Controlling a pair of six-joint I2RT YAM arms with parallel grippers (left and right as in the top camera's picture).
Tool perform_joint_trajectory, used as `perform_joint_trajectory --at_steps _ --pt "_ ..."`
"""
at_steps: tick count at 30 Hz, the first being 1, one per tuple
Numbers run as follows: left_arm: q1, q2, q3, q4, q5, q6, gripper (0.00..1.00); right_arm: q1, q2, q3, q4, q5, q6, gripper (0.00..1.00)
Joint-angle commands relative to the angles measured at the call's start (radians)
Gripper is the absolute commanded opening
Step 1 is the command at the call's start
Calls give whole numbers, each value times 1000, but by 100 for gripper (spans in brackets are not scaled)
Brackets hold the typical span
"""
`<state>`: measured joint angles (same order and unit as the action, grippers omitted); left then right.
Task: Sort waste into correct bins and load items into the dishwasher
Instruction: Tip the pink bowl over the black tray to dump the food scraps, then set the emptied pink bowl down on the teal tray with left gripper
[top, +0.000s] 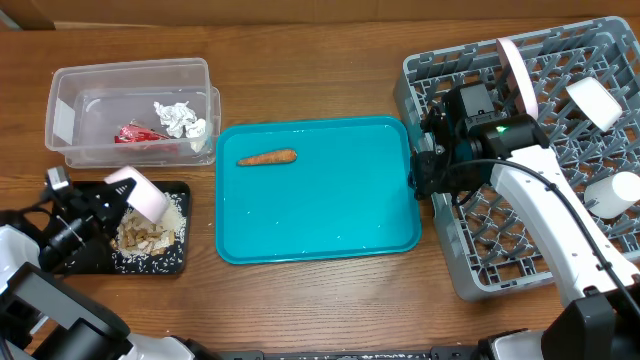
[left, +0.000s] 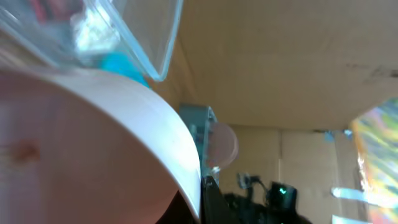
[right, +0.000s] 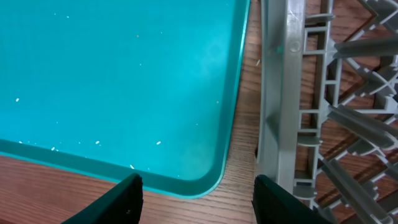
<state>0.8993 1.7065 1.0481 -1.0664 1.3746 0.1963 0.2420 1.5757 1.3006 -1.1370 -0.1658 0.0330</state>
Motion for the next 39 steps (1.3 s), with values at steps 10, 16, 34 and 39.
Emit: perform_joint_trajectory --at_steps 10,16,34,39 --pt "5 26 6 35 39 -11 4 -1 -8 0 1 9 -7 59" --pt "5 19 6 -18 81 79 4 -1 -8 0 -1 9 -7 59" --pt "-559 -67 175 -82 -240 93 4 -1 -13 9 -6 9 -6 59" --pt "-862 -65 182 120 -592 -167 4 -2 -27 11 -6 21 -5 59"
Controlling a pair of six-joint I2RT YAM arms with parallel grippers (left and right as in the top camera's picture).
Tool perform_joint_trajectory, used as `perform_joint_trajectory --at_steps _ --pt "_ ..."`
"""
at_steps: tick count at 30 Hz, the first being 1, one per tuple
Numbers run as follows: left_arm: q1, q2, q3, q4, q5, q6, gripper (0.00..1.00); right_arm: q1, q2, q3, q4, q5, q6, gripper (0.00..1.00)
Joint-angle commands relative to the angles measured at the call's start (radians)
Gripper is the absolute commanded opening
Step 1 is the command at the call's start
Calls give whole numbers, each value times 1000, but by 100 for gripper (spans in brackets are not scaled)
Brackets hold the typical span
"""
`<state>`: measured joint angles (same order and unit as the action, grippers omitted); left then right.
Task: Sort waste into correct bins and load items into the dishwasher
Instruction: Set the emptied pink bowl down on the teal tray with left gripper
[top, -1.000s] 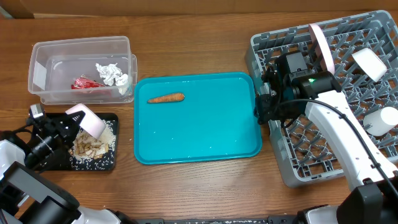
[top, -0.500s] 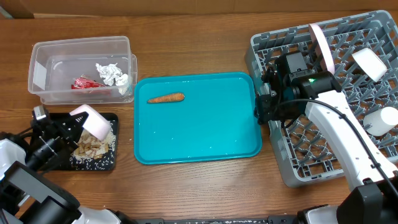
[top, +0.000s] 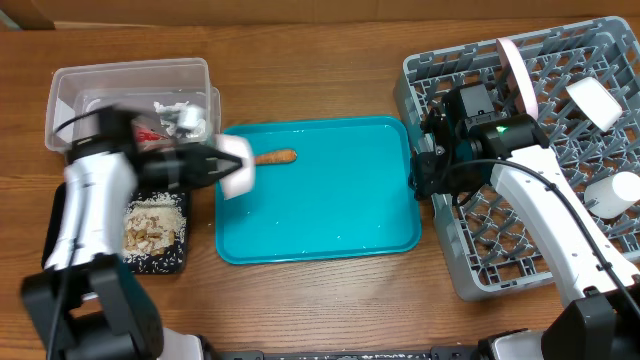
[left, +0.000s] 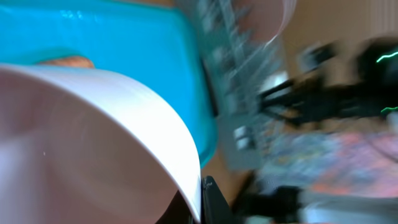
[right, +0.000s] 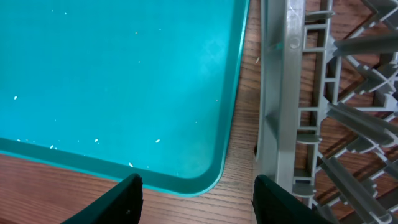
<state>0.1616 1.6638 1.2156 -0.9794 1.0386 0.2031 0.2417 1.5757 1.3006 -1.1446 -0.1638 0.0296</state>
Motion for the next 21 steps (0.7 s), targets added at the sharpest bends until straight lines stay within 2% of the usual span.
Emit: perform_joint_trajectory --at_steps 1,5,10,13,17,21 --pt "-182 -21 15 59 -314 -199 4 -2 -30 11 2 27 0 59" --pt "-409 -7 15 168 -539 -280 4 -2 -41 11 0 82 31 59" --pt "-663 29 15 287 -889 -301 4 -2 -51 11 -13 136 79 59" --pt "-755 58 15 344 -1036 -316 4 -2 -52 11 -14 137 80 59" --pt "-798 100 15 407 -1092 -316 6 -2 -52 11 -14 137 80 60" --pt "-789 108 19 428 -1088 -338 23 -2 -52 11 -14 135 79 61"
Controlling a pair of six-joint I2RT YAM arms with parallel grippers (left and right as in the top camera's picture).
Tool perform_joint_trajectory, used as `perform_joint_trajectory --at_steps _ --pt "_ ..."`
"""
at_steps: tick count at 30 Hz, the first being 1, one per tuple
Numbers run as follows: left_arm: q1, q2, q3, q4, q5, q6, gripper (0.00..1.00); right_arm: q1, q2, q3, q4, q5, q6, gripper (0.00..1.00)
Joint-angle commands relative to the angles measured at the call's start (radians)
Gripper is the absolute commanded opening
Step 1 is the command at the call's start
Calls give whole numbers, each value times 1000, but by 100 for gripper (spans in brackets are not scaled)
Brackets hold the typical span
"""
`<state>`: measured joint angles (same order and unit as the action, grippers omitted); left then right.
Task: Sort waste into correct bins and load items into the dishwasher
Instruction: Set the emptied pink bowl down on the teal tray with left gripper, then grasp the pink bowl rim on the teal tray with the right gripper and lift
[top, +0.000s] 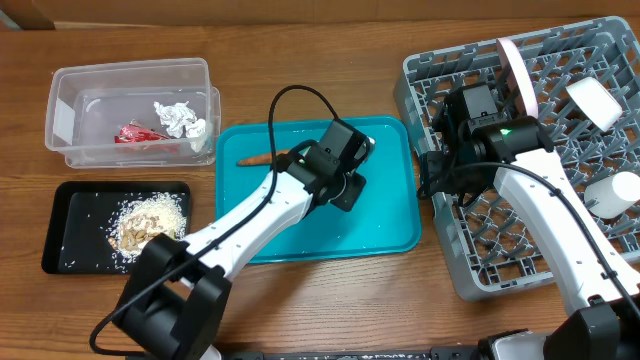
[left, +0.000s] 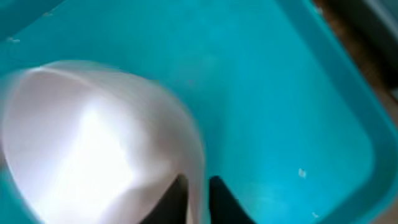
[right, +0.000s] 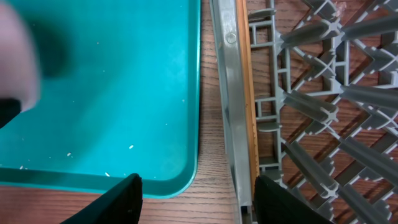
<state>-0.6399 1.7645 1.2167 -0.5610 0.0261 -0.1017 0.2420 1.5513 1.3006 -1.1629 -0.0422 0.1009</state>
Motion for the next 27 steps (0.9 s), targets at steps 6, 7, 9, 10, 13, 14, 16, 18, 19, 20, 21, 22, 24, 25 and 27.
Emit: perform_joint_trajectory --at_steps 6,7,9,10,13,14,16,18,19,20,21,22,24,25,27 --pt "34 -8 153 -177 -93 -34 73 -2 -27 11 31 -60 8 98" --pt "44 -17 193 -247 -104 -43 76 -2 -27 11 42 -71 8 100" --pt "72 -40 256 -357 -137 -96 78 -2 -27 11 73 -102 8 100" --pt "90 -53 282 -402 -150 -119 79 -2 -27 11 96 -130 8 99" --pt "172 -113 323 -488 -156 -168 80 10 -27 13 160 -204 11 94" --pt "204 -137 324 -503 -154 -186 82 21 -27 14 188 -219 33 93" --pt "275 -187 324 -535 -129 -204 82 49 -27 14 236 -227 64 92" --pt "365 -237 324 -565 -71 -214 84 92 -24 14 279 -224 65 92" --pt "411 -256 324 -577 -40 -216 84 113 -19 14 299 -224 65 92" --pt "457 -272 324 -589 -9 -219 87 134 -14 14 316 -221 64 92" --pt "503 -282 324 -601 24 -220 89 154 -5 14 331 -215 65 92" --pt "555 -291 324 -617 61 -220 93 175 7 14 344 -198 70 92" --pt "633 -294 324 -651 101 -220 94 204 35 13 359 -149 111 90" --pt "667 -294 323 -669 106 -220 94 214 51 13 365 -138 121 89" --pt "723 -293 318 -697 105 -220 94 230 96 13 377 -137 128 85"
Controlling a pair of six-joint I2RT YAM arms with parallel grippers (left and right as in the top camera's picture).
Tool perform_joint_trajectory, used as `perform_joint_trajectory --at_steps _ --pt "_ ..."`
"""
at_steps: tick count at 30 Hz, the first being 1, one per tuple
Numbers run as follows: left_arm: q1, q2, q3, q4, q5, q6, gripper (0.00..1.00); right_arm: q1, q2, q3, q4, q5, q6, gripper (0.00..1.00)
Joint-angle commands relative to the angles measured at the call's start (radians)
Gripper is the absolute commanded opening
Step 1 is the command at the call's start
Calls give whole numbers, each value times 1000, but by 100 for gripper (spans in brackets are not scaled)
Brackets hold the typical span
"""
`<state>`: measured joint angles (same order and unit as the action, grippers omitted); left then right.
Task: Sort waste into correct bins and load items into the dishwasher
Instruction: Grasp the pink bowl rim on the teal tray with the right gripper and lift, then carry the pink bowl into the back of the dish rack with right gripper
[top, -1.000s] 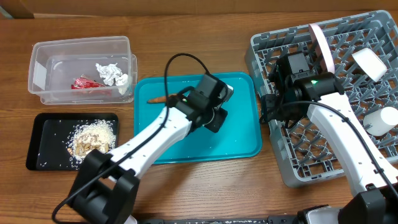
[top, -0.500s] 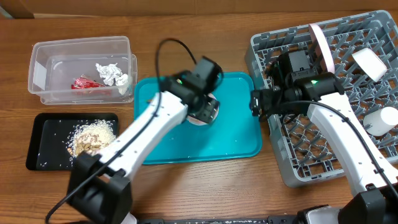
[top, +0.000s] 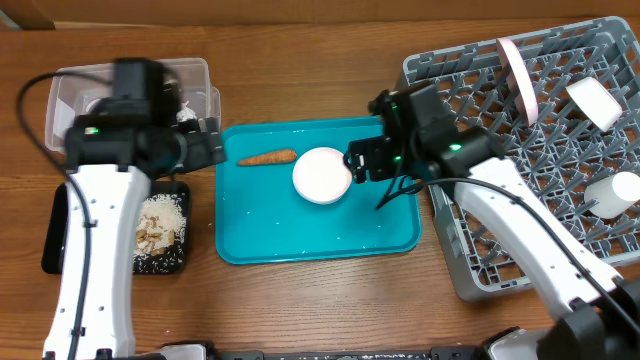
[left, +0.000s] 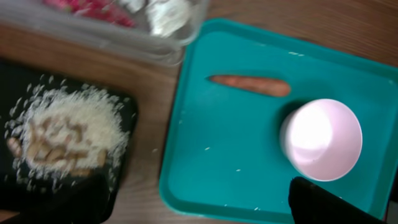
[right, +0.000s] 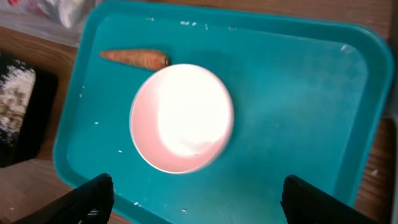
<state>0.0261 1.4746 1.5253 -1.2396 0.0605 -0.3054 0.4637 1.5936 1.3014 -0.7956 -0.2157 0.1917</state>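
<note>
A pink bowl (top: 322, 175) stands upright and empty on the teal tray (top: 300, 230), with a carrot (top: 267, 157) lying just to its upper left. My right gripper (top: 362, 165) hovers open over the tray at the bowl's right side; in the right wrist view the bowl (right: 181, 118) and the carrot (right: 134, 58) lie ahead of the gripper (right: 199, 205). My left gripper (top: 205, 150) is open at the tray's left edge, holding nothing. Its view shows the bowl (left: 320, 138) and the carrot (left: 249, 84).
A black tray (top: 60, 250) with rice and food scraps lies at the left. A clear bin (top: 70, 85) with foil and a red wrapper stands at the back left. The grey dishwasher rack (top: 470, 280) at the right holds a pink plate (top: 515, 65) and white items.
The bowl was in my left gripper over the tray's middle; now it stands on the tray, let go. My left gripper is back at the tray's left edge. My right gripper has moved from the rack's edge to beside the bowl.
My left gripper first held the pink bowl tipped over the black tray with the rice. Then it held the bowl at the teal tray's left edge, then over its middle. Now the bowl rests on the tray, both grippers open, the right one beside it.
</note>
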Motion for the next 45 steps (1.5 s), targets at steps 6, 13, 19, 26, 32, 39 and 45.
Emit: perform_joint_trajectory --at_steps 6,13,19,26,32,39,45 --pt "105 -3 -12 -20 71 -5 95 13 215 13 29 45 121 77" --pt "105 -3 -12 -13 71 -5 95 14 345 13 43 -24 120 42" --pt "105 -3 -12 -18 71 -5 95 4 327 25 34 -15 121 4" --pt "105 -3 -12 -16 71 -5 95 -61 137 137 -149 253 119 4" --pt "105 -3 -12 -11 71 -5 95 -114 -87 172 -159 723 97 4" --pt "105 -3 -12 -9 71 -5 95 -205 -112 154 -233 1257 245 4" --pt "105 -3 -12 -6 71 -5 95 -287 -54 51 -173 1376 258 4"
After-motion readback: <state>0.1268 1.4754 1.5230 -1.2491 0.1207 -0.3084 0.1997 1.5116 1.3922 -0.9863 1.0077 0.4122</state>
